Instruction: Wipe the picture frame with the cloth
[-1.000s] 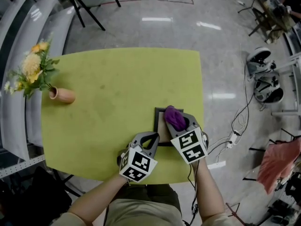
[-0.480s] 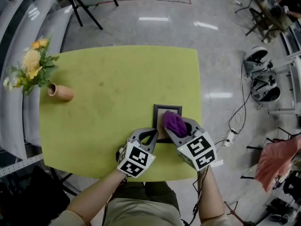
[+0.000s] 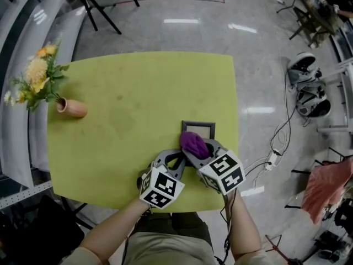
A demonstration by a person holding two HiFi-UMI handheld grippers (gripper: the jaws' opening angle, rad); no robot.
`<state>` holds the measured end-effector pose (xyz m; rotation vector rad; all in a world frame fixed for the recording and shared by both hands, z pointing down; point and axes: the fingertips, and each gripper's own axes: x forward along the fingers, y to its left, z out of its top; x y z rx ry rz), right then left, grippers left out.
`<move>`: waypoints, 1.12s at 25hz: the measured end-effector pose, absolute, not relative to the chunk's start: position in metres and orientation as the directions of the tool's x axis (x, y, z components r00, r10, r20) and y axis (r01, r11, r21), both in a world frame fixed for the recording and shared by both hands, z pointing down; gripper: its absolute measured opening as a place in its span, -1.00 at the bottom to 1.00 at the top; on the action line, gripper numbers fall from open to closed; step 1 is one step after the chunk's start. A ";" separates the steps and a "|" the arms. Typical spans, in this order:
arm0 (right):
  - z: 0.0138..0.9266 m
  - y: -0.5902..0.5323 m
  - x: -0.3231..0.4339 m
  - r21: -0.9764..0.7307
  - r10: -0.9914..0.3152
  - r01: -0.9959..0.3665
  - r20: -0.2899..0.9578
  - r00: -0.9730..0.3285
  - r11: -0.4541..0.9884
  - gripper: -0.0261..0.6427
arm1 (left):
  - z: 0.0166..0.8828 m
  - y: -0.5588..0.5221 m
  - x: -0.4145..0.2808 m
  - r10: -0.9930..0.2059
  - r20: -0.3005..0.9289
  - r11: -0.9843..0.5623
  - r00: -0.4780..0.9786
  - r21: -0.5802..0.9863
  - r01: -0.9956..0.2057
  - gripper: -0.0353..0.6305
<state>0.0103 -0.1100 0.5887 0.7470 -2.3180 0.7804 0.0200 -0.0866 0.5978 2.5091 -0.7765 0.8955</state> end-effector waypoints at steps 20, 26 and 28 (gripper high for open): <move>0.568 -0.084 0.082 -0.274 -0.397 -0.747 0.709 -0.583 0.606 -0.59 | 0.600 -0.088 0.016 -0.352 0.645 -0.764 0.678 0.220 -0.606 -0.88; 0.566 -0.051 0.033 -0.354 -0.296 -0.659 0.685 -0.666 0.663 -0.58 | 0.597 -0.080 0.012 -0.316 0.653 -0.769 0.689 0.249 -0.589 -0.88; 0.575 -0.045 0.019 -0.374 -0.266 -0.639 0.683 -0.680 0.673 -0.58 | 0.597 -0.077 0.011 -0.306 0.662 -0.773 0.684 0.246 -0.584 -0.88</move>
